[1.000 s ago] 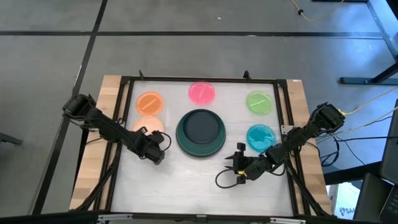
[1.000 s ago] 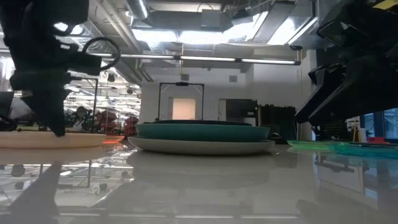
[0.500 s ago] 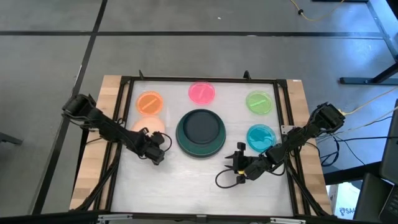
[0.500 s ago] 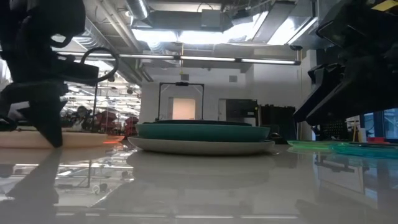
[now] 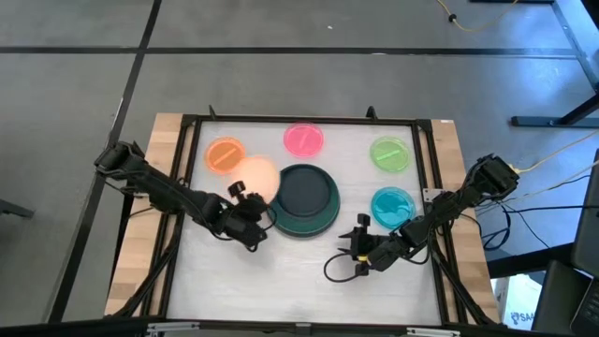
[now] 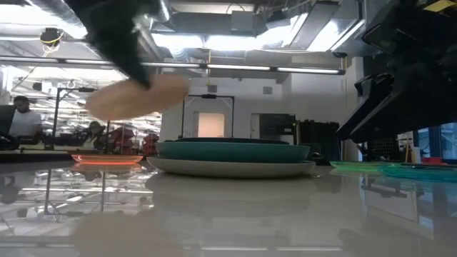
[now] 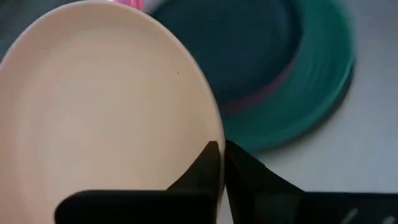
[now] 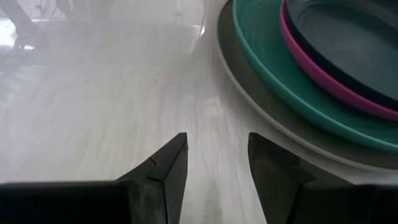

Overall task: Stack plastic plates
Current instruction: Stack the medium light orange plate on top of the medium black plate

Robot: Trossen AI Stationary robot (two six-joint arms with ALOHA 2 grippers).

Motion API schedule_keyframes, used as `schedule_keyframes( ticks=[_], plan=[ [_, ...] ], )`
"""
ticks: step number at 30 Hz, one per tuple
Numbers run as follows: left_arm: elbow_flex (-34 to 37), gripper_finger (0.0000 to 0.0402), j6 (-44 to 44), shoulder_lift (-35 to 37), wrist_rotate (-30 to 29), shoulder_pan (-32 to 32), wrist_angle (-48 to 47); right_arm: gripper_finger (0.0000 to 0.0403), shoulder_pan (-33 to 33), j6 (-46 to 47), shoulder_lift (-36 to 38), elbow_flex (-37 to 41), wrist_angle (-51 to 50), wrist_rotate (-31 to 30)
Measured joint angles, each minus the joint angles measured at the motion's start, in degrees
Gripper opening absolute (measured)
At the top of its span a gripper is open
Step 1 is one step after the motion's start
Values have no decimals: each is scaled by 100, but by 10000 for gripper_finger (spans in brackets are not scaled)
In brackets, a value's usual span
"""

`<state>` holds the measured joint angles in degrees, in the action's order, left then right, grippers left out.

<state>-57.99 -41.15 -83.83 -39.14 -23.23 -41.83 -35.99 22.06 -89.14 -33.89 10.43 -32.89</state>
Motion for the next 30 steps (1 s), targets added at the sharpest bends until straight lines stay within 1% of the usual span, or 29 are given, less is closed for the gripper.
schedule_keyframes(
  ticks=[2, 4, 6, 8, 11, 14, 18, 23, 26, 28, 30],
  plan=[
    [-117, 8, 505, 6, -211, 75, 458, 159, 0, 5, 0, 0, 0, -44],
    [-125, 9, 1175, 9, -177, 161, 1174, 159, 0, 8, 0, 0, 0, -56],
    [-78, 9, 1835, -41, 14, 269, 2016, 159, 0, 11, 0, 0, 0, -57],
    [6, 9, 2452, -134, 328, 394, 2764, 159, 0, 14, 0, 0, 0, -56],
    [116, 9, 3064, -342, 739, 582, 3515, 159, 0, 35, 0, 0, 2, -58],
    [141, 9, 3236, -586, 911, 754, 3794, 159, 0, 152, 0, -50, -36, -3],
    [151, 9, 3276, -1036, 939, 961, 4002, 159, -7, 282, 0, -215, -123, 333],
    [152, 10, 3295, -1462, 1346, 1132, 4204, 159, -7, 490, 105, -544, -957, 605],
    [152, 10, 3235, -1671, 1447, 1204, 4258, 159, -7, 727, 201, -656, -1474, 953],
    [152, 16, 3223, -1762, 1482, 1232, 4326, 159, -8, 899, 257, -664, -1794, 1211],
    [152, 31, 3086, -1819, 1467, 1250, 4398, 159, -59, 1093, 281, -664, -2177, 1339]
  ],
)
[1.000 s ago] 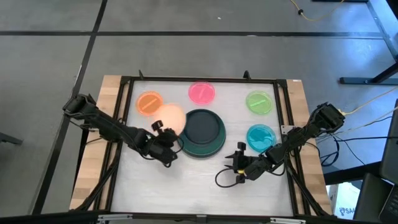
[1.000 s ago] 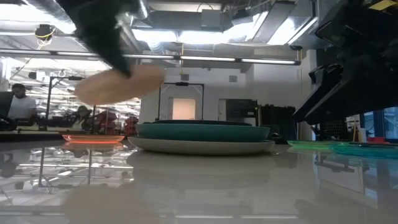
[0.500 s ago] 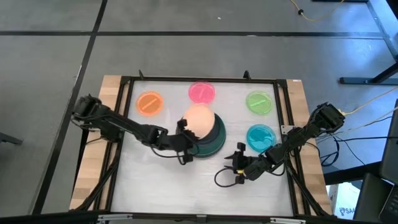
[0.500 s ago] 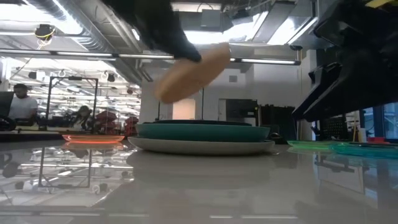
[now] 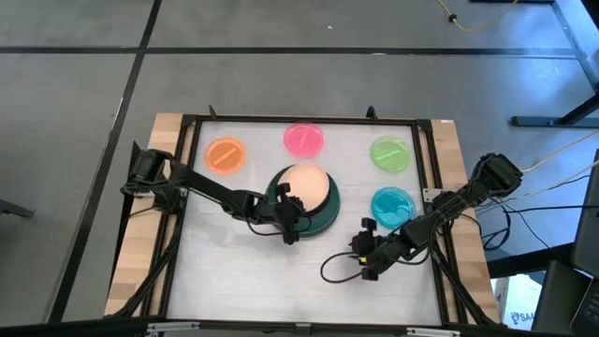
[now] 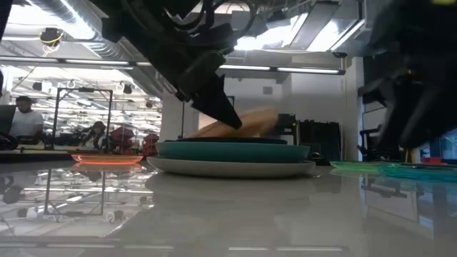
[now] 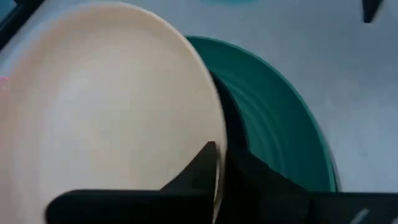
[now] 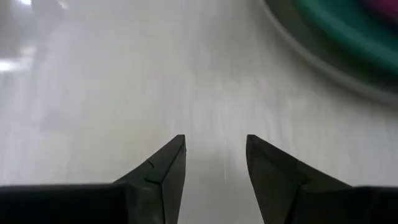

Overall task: Stack plastic plates
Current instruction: Stack the medium light orange plate on top of the medium black plate, then stack the small blue plate on top of the medium light orange plate

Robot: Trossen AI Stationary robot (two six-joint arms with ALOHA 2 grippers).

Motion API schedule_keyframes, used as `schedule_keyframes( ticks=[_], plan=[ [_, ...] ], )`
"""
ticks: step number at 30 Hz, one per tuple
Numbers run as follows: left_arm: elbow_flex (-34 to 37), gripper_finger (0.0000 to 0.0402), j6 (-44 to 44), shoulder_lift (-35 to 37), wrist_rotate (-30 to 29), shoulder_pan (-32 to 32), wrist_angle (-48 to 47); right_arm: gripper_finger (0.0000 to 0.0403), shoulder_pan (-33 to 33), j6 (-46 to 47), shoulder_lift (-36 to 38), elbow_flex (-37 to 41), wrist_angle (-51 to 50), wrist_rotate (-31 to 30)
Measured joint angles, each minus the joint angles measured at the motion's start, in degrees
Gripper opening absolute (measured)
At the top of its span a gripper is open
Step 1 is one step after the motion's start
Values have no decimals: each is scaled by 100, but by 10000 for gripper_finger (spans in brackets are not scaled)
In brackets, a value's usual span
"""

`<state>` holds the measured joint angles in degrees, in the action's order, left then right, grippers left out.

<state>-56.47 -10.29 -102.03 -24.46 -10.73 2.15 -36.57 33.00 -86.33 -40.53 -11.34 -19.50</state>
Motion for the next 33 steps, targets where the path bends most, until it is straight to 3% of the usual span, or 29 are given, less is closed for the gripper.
schedule_keyframes(
  ticks=[7, 16, 20, 25, 33],
  plan=[
    [0, 89, -461, 153, 25, -64, 40, 159, -314, 788, 0, 2, -1656, -407],
    [-2, 91, -478, 445, -64, -837, 626, 159, -427, 1796, 0, 101, -3475, -577],
    [-2, 91, -465, 445, -129, -1214, 823, 159, -434, 2094, 17, 298, -3469, -683],
    [-2, 91, -411, 445, -645, -1541, 900, 159, -438, 2515, 28, 439, -3344, -676],
    [7, 91, -430, 445, -928, -1601, 1131, 159, -433, 2878, 20, 423, -3338, -641]
  ],
)
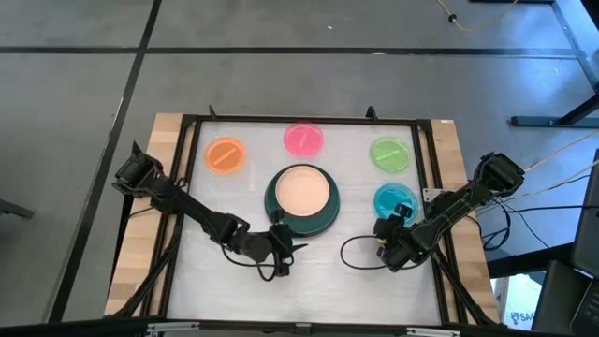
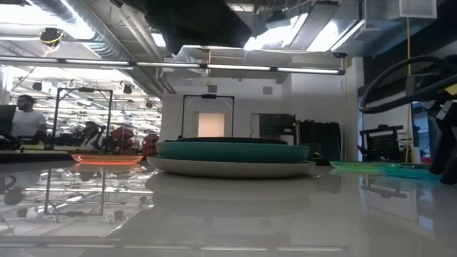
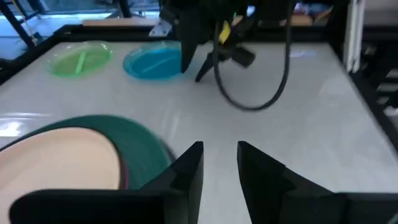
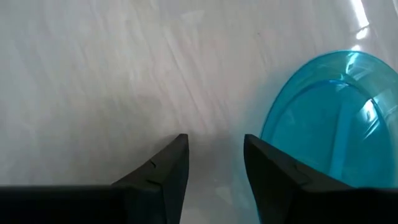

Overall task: Stack plastic plates
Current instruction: Stack the small blue plate on top of the medium light orange plate

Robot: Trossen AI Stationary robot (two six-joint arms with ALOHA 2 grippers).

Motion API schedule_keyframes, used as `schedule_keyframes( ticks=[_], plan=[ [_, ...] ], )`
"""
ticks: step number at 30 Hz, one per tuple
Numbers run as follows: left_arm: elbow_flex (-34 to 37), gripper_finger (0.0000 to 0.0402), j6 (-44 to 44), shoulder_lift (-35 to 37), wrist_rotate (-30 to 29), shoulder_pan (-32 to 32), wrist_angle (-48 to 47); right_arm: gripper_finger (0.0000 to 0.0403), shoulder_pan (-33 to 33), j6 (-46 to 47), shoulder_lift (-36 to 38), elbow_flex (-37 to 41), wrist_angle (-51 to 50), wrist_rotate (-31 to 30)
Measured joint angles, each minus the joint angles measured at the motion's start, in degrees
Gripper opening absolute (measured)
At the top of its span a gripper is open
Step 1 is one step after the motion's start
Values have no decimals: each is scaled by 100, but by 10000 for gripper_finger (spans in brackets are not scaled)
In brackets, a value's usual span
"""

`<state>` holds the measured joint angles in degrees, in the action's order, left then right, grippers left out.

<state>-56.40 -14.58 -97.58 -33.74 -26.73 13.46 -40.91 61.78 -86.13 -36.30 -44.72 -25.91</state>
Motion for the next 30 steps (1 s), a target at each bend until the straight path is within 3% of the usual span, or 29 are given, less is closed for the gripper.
schedule_keyframes(
  ticks=[4, 10, 15, 19, 25, 30],
  plan=[
    [0, 91, 5, 0, 42, -40, 355, 149, 6, -45, -17, -102, -61, -12],
    [0, 91, 17, 0, 55, -154, 219, 111, 280, -31, 42, -115, -564, -175],
    [0, 91, 14, 0, 55, -161, 208, 104, 391, -81, 311, -134, -510, -210],
    [0, 91, -83, 0, 55, -269, 46, 126, 389, -94, 695, -134, -520, -360],
    [44, 91, -130, 0, -16, -490, -90, 192, 387, -70, 1280, -137, -874, -454],
    [646, 91, -162, 7, -44, -514, 480, 223, 387, -56, 1554, -141, -1407, -456]
  ],
)
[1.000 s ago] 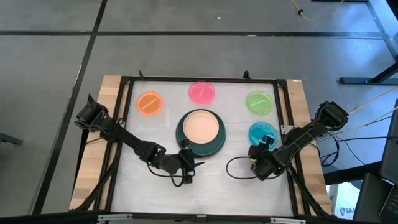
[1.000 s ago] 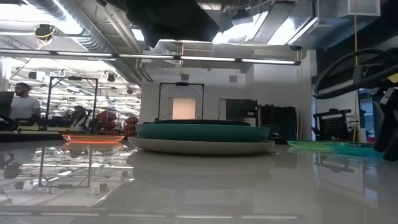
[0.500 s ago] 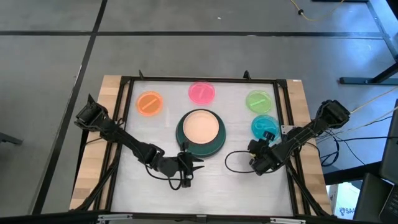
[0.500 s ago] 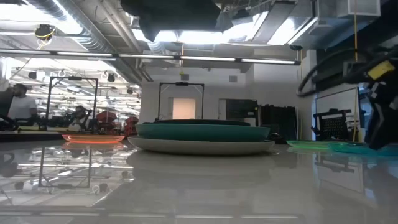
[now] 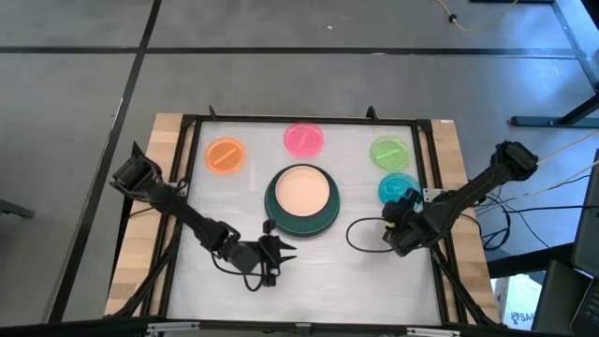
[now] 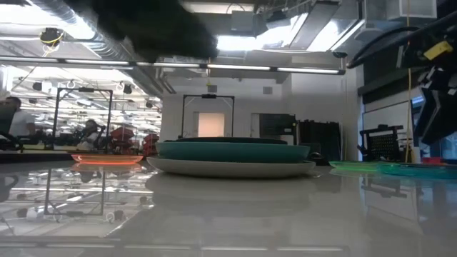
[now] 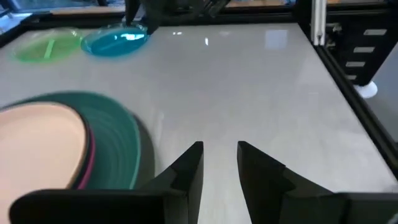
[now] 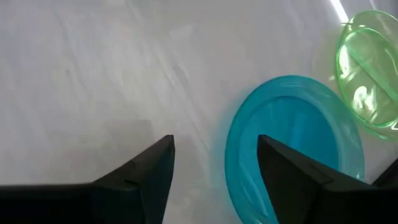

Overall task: Stack plastic plates
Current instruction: Stack the small blue plate on top of the medium light orange plate

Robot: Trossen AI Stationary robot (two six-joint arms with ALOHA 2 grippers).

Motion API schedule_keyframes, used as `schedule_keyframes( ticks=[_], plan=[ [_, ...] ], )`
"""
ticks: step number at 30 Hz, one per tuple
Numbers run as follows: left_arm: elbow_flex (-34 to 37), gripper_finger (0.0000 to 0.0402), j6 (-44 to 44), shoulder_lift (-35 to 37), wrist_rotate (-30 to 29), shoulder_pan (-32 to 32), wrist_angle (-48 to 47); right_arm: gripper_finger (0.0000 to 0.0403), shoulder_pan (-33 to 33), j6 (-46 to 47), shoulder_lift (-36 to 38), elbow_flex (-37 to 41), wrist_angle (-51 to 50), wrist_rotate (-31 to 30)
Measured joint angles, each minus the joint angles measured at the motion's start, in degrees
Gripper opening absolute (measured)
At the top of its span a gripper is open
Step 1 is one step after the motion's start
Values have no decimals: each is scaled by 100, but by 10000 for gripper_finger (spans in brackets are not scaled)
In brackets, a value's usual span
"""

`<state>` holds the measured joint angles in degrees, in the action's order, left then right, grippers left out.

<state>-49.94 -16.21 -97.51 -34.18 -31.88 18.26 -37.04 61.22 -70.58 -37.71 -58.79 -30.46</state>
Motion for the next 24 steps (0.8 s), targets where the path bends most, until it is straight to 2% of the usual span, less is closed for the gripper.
schedule_keyframes(
  ticks=[4, 8, 13, 20, 24],
  plan=[
    [714, 91, -15, 21, 74, 134, 1194, 222, 3, 8, 97, 125, 70, 122],
    [1195, 91, -230, 226, 246, 276, 1757, 212, 110, 158, 111, 414, 94, 269],
    [1393, 91, -429, 307, 250, 288, 1742, 199, 413, 108, 112, 863, 474, 327],
    [1421, 91, -468, 307, 369, 288, 1757, 186, 858, -376, 146, 1425, 1547, 684],
    [1421, 91, -468, 307, 368, 288, 1749, 156, 892, -459, 133, 1442, 1626, 709]
  ],
)
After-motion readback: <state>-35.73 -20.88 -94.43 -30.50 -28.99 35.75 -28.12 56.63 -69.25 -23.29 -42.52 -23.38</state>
